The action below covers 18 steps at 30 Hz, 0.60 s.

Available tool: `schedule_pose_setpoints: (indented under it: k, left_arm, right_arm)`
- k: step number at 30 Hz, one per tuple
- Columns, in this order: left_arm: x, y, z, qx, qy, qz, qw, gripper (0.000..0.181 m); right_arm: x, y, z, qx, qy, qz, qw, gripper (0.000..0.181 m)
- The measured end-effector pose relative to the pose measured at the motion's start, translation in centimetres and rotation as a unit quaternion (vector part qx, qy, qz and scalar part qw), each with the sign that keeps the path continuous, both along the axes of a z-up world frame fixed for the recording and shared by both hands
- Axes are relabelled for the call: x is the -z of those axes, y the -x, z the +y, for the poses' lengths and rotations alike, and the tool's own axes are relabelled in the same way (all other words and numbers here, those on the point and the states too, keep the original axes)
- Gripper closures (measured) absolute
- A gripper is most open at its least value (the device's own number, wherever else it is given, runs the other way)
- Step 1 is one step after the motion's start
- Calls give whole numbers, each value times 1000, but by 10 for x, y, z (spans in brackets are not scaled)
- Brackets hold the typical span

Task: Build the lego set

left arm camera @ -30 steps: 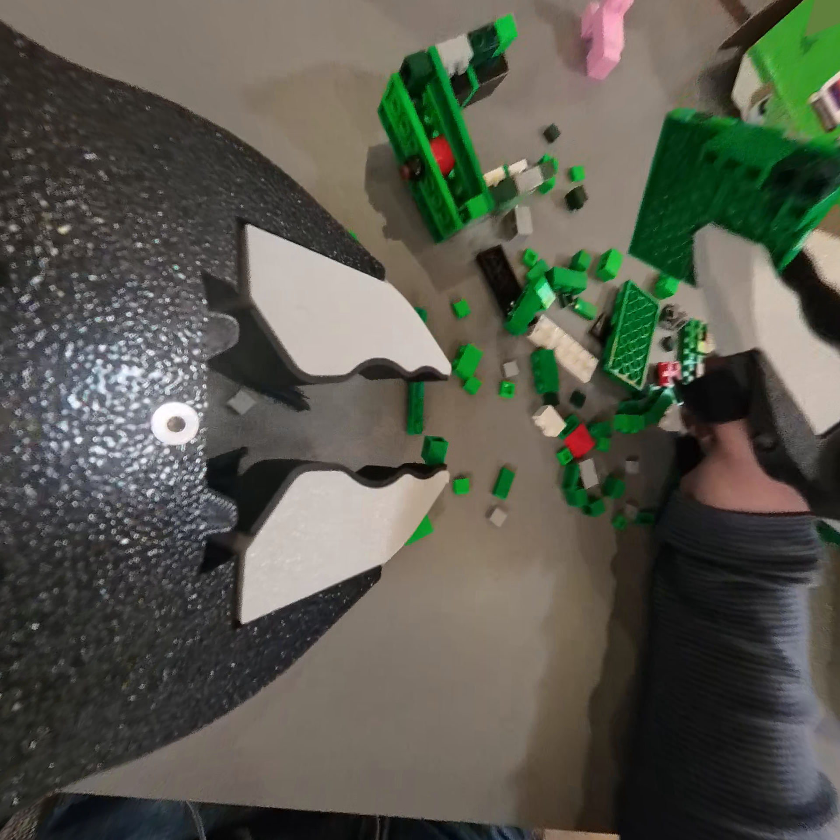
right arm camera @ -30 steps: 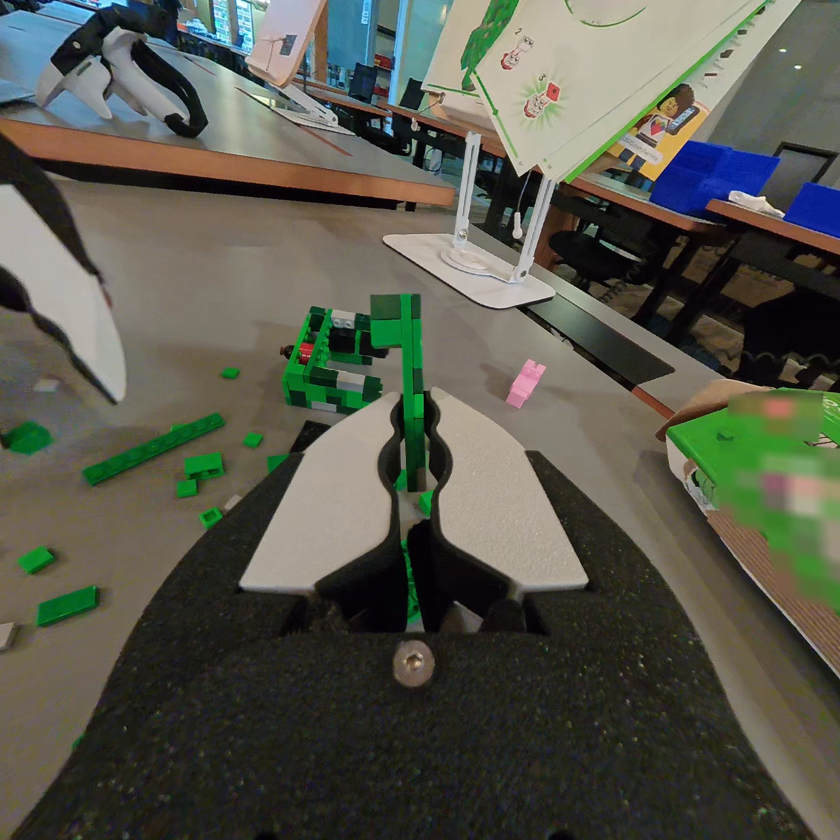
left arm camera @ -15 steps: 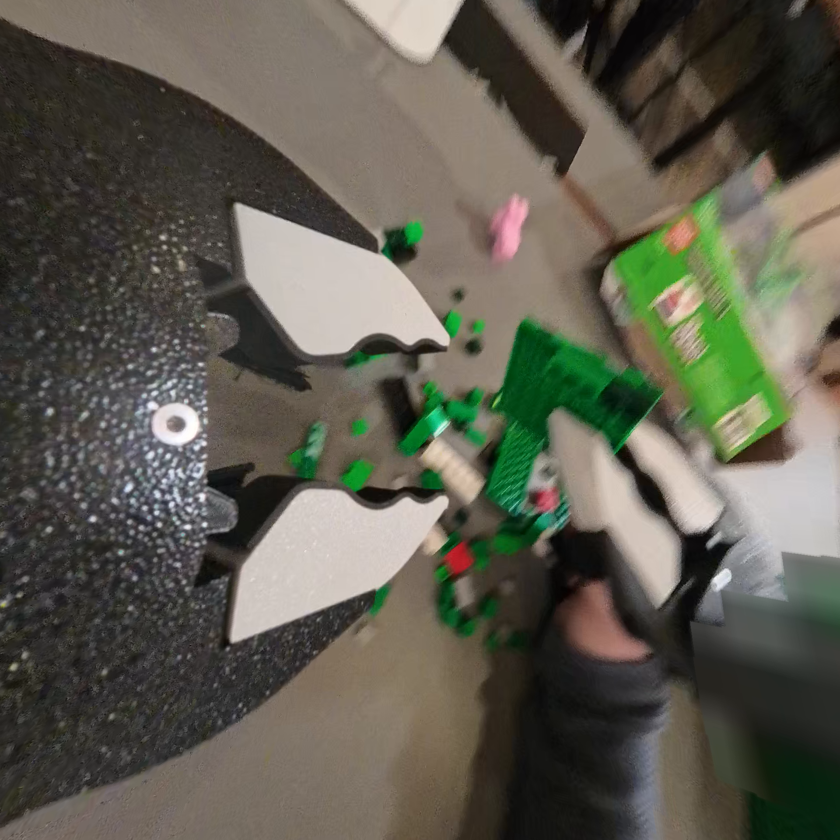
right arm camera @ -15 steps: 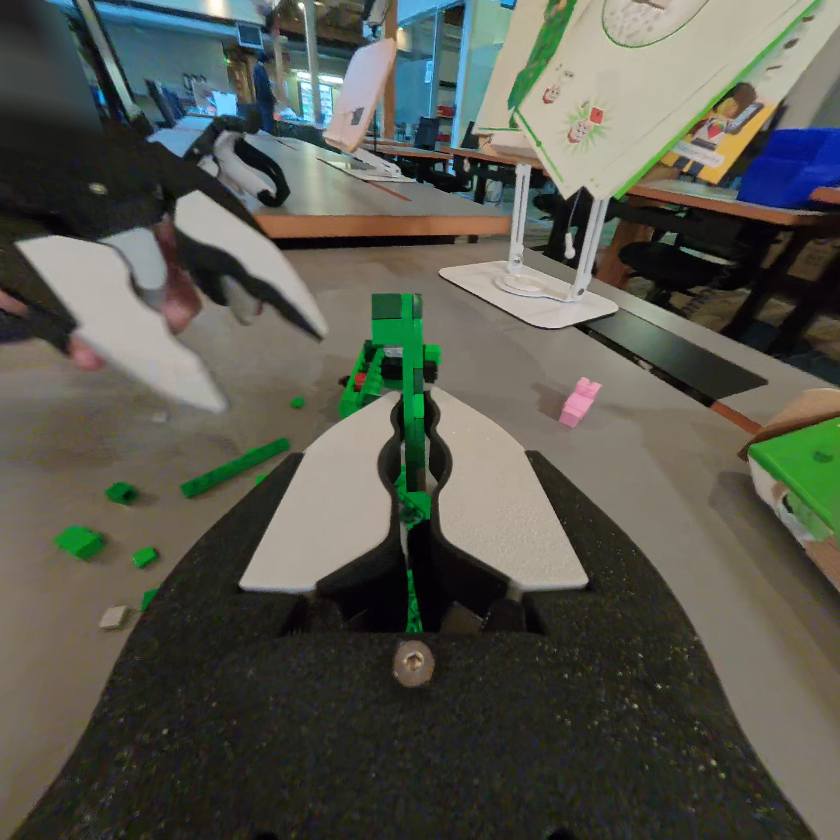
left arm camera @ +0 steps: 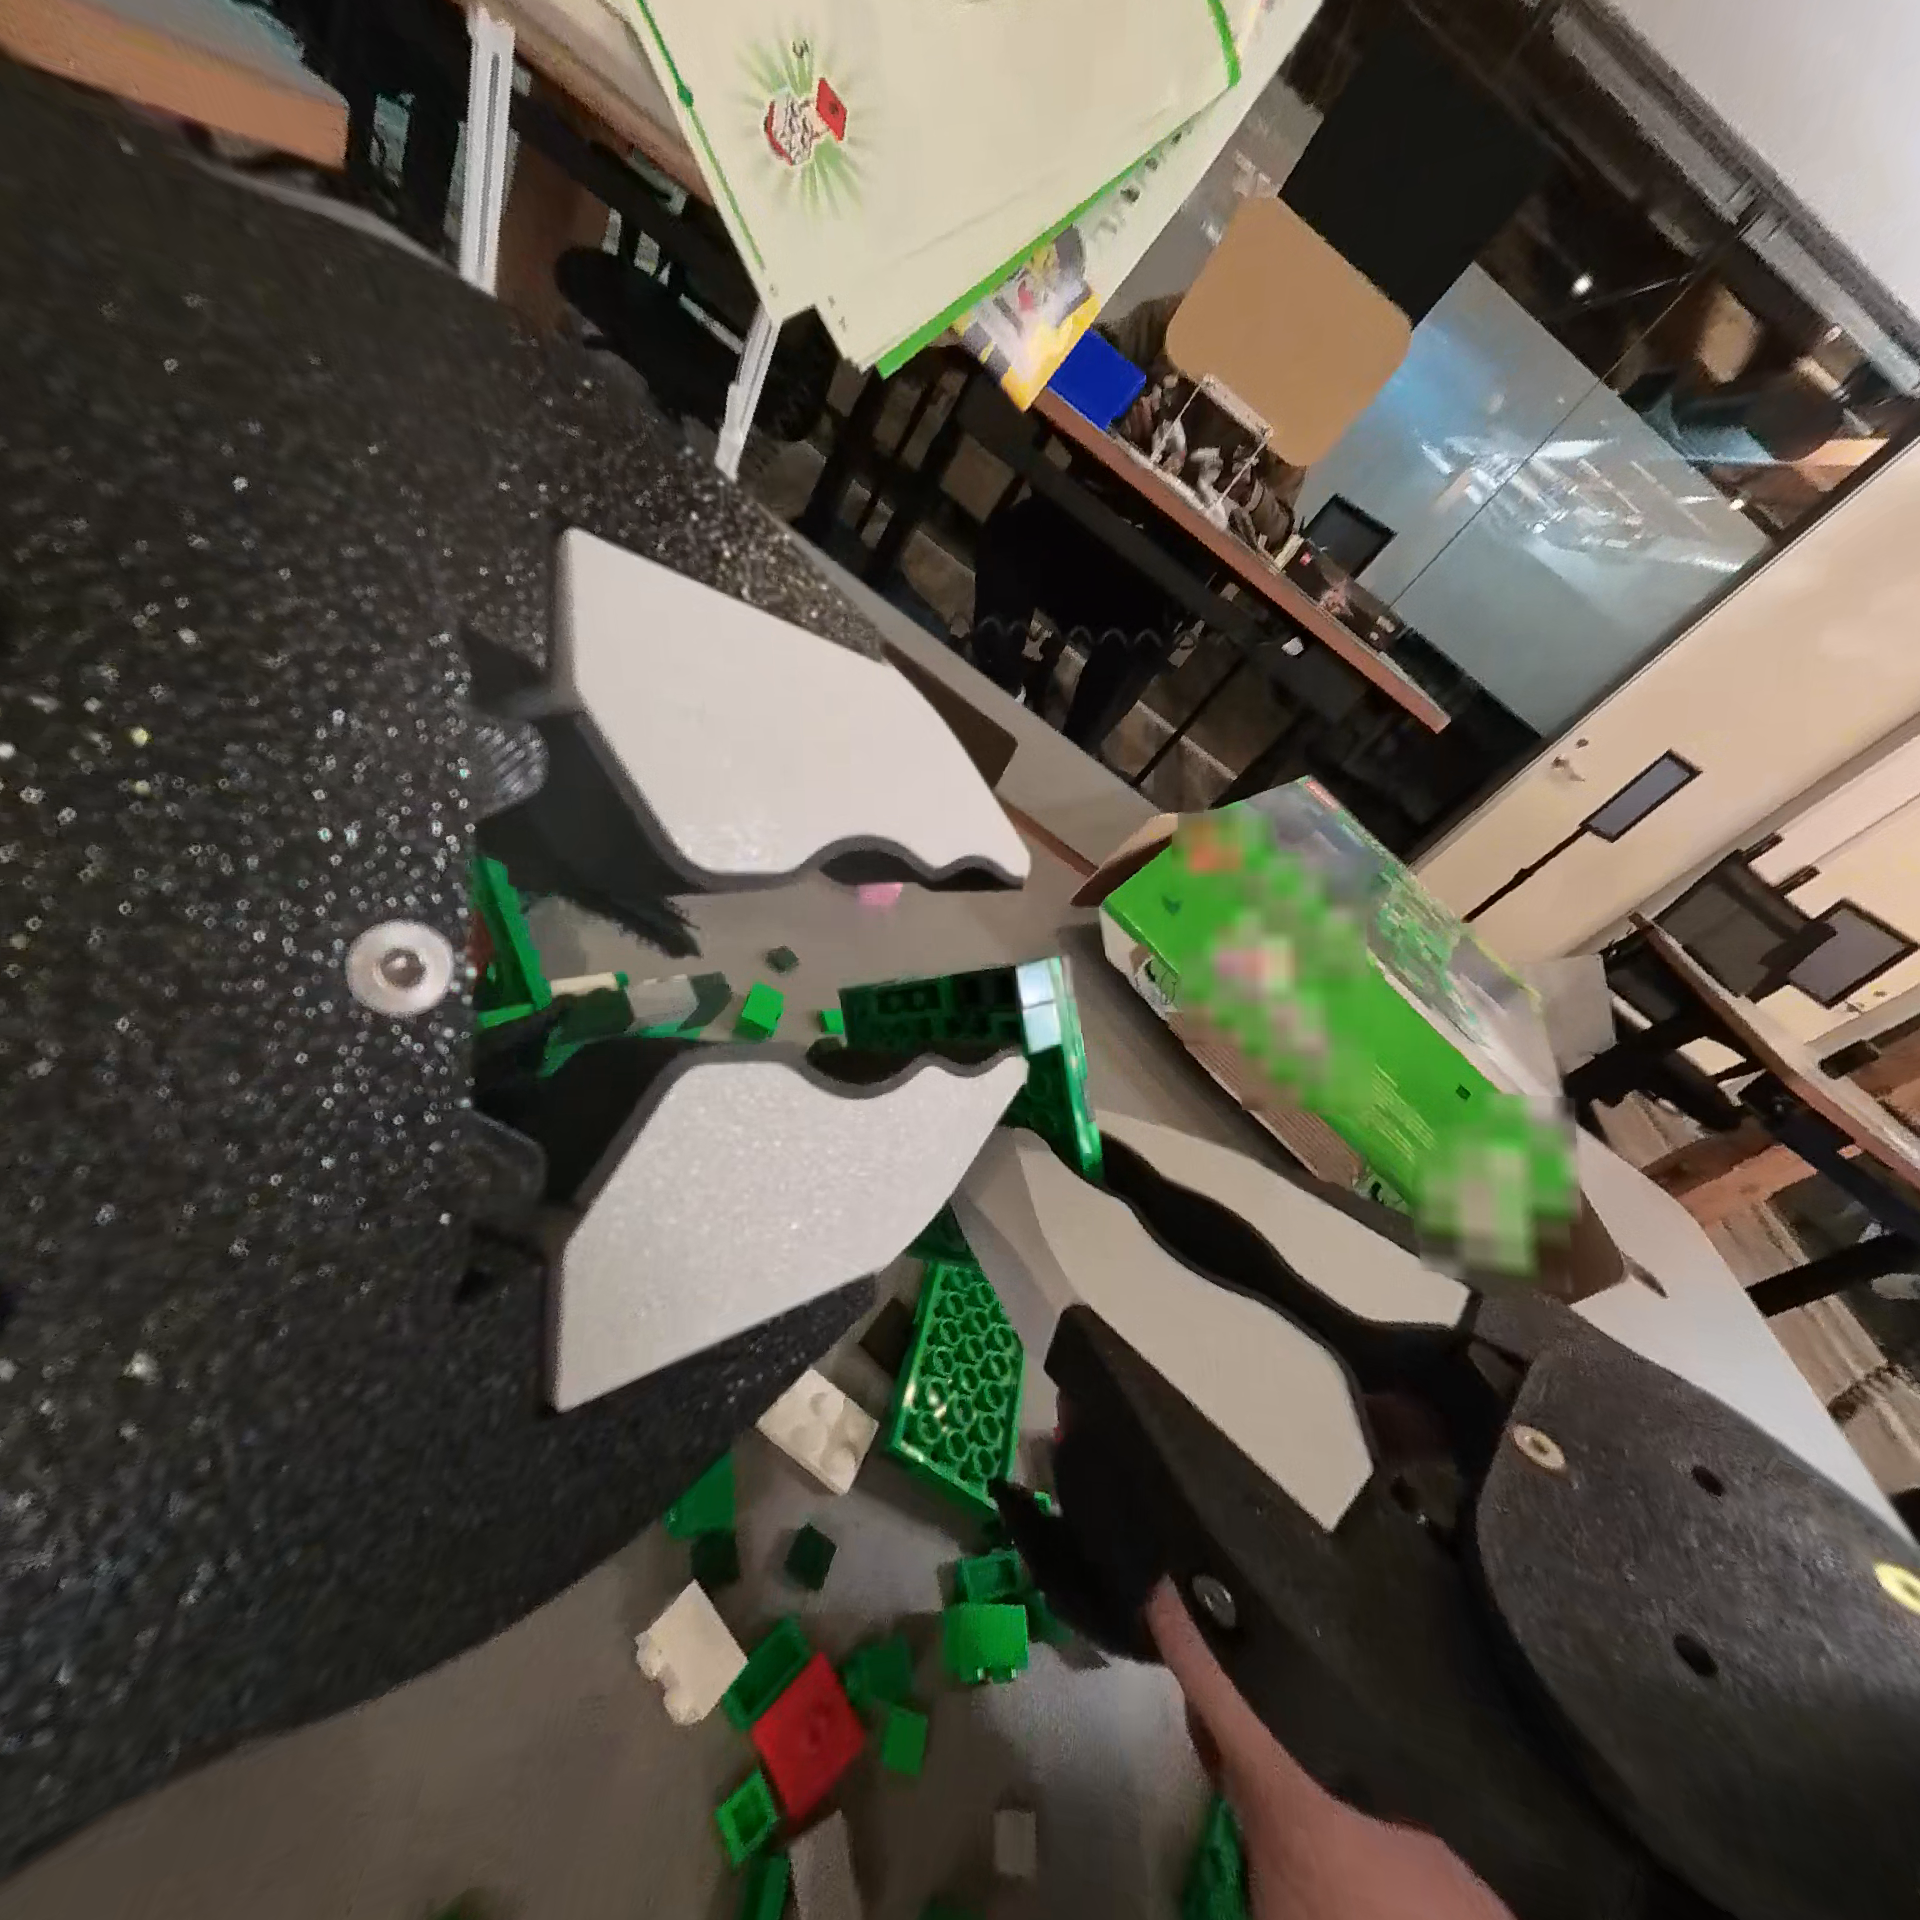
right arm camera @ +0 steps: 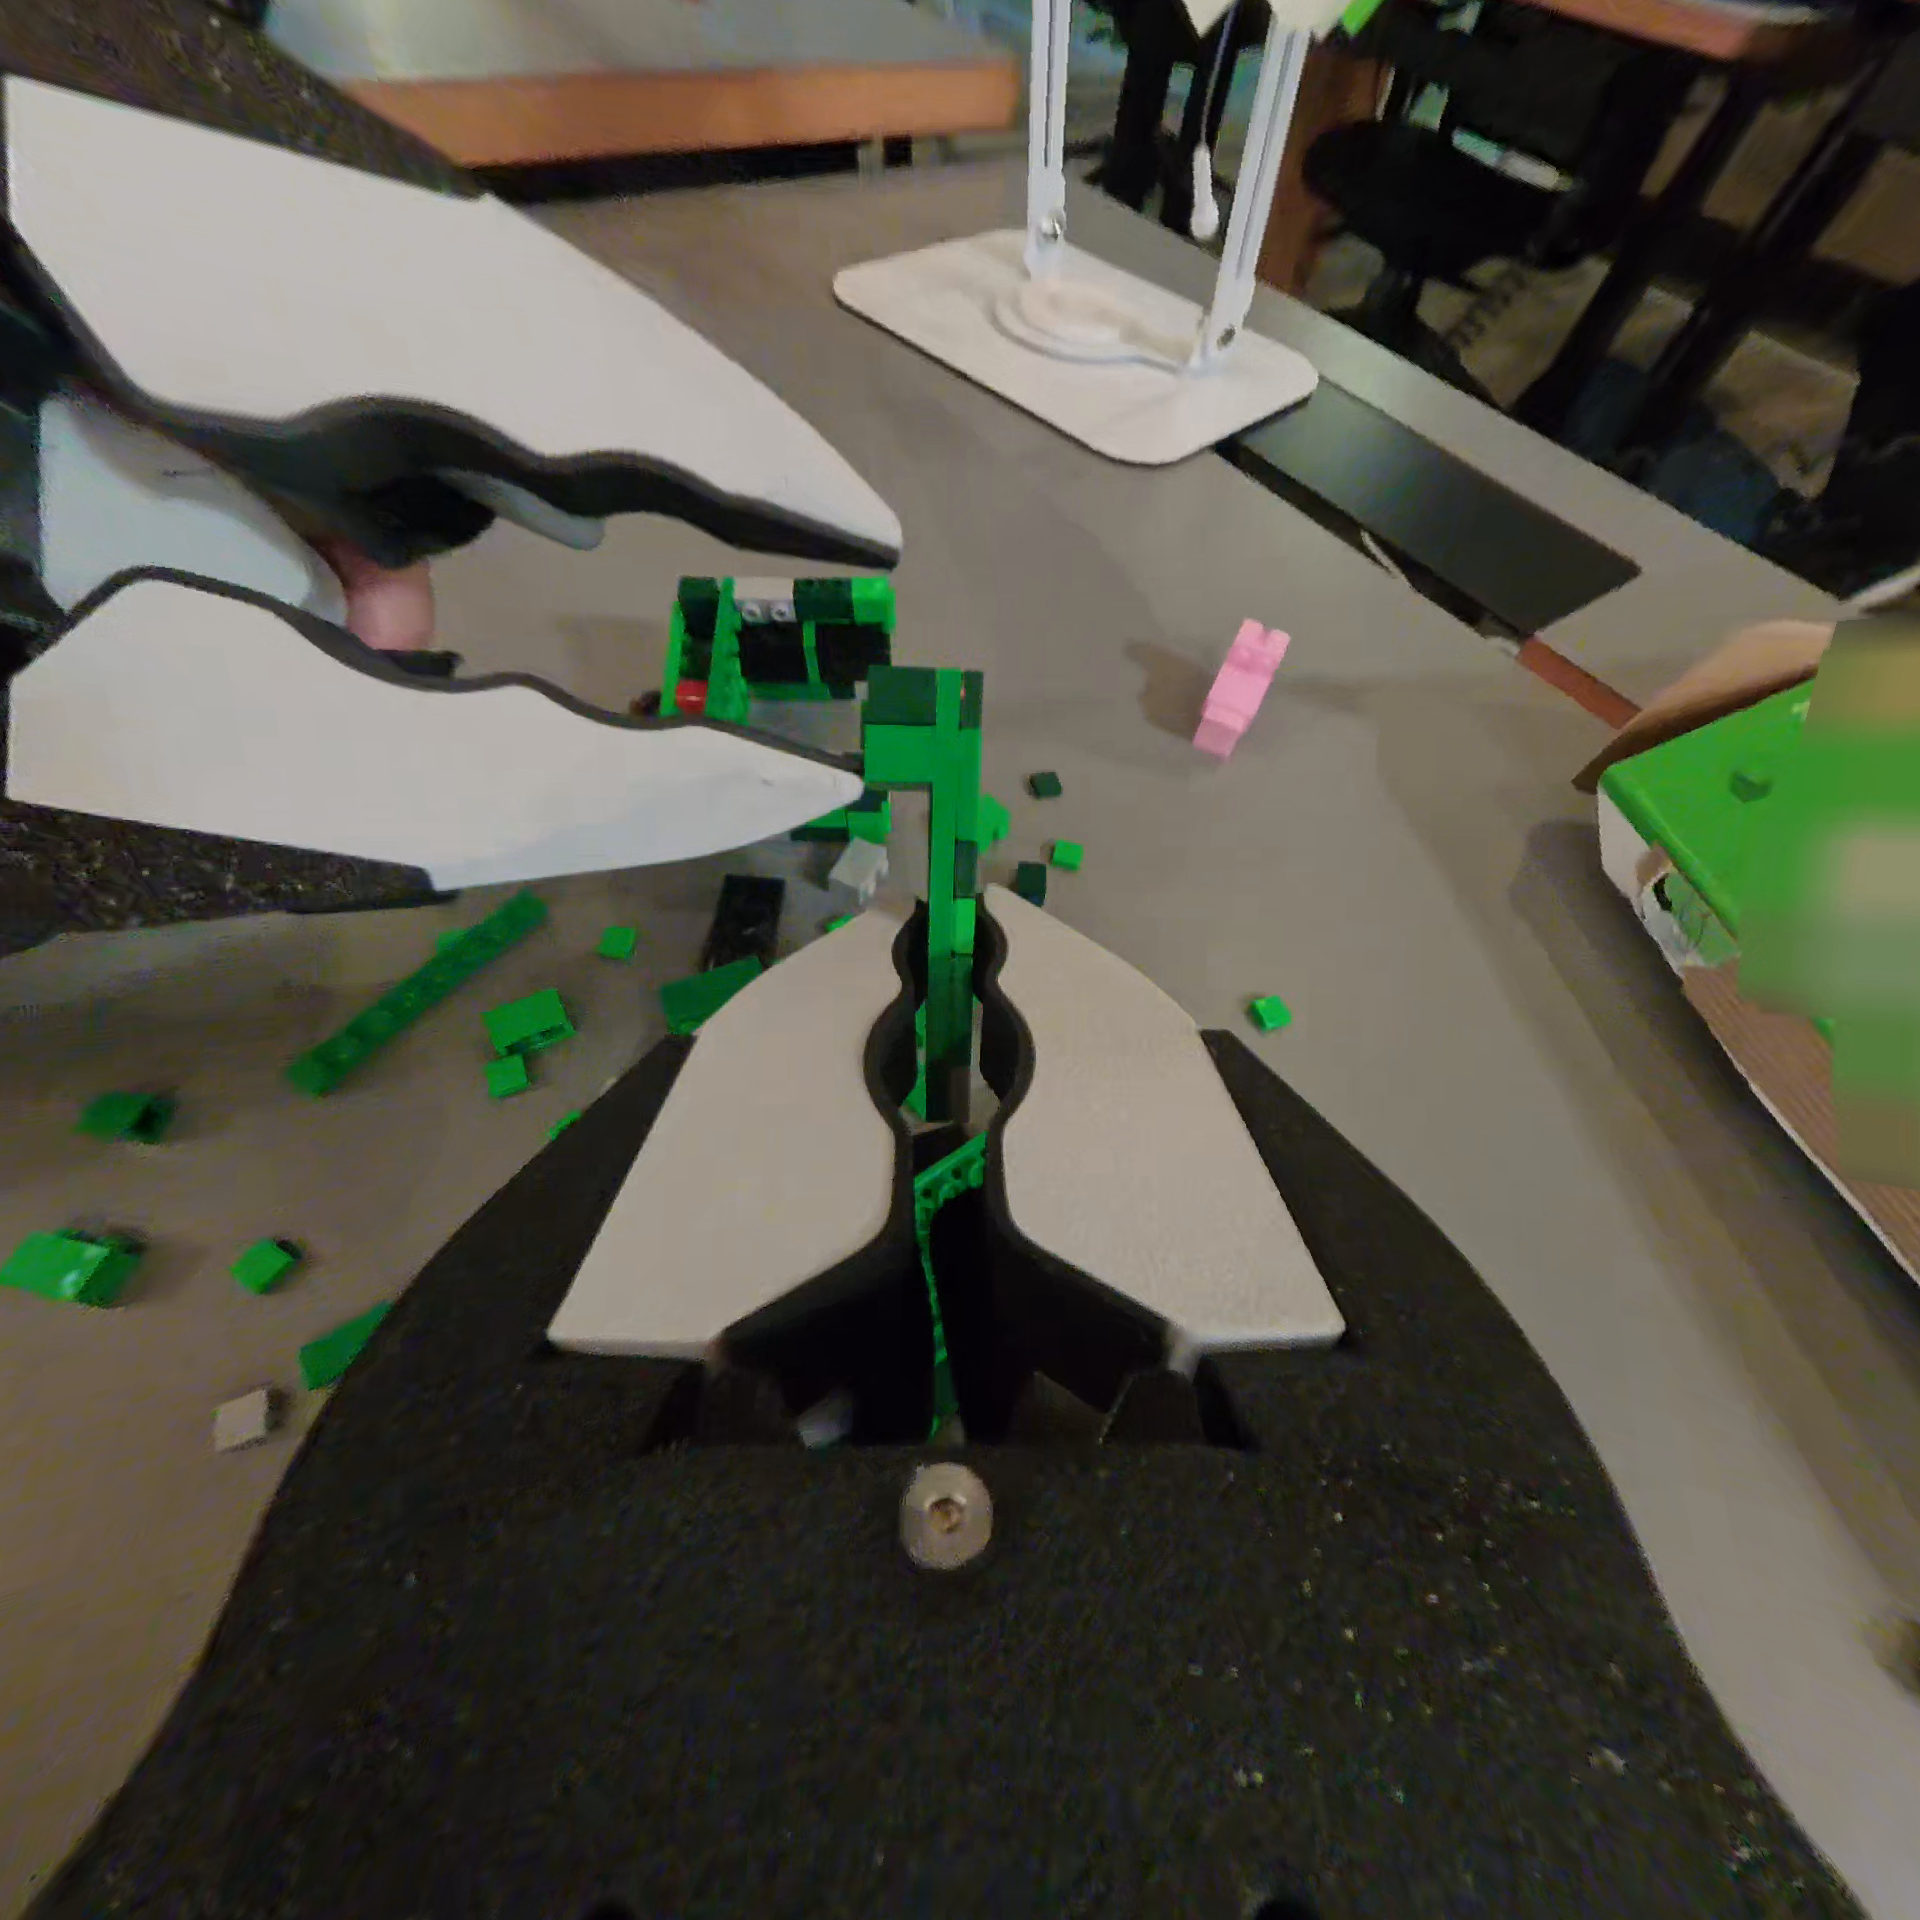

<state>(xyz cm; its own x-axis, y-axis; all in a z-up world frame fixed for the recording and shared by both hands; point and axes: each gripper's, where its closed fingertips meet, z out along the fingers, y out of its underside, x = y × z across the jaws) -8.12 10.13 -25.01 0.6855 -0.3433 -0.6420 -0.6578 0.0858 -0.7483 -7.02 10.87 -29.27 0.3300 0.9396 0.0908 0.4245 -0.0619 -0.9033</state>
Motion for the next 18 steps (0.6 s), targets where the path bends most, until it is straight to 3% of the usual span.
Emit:
schedule_pose_setpoints:
  k: [11, 15, 18]
  left_arm:
    - [14, 4, -1, 5, 59, -24, 998, 146]
    - [19, 1, -1, 7, 82, -33, 996, 147]
    - [21, 4, -1, -5, 82, -27, 996, 159]
  right_arm:
    - [12, -1, 4, 61, 21, -44, 997, 175]
    - [17, 6, -3, 47, 4, -67, 997, 175]
    - [18, 10, -7, 45, -9, -75, 996, 175]
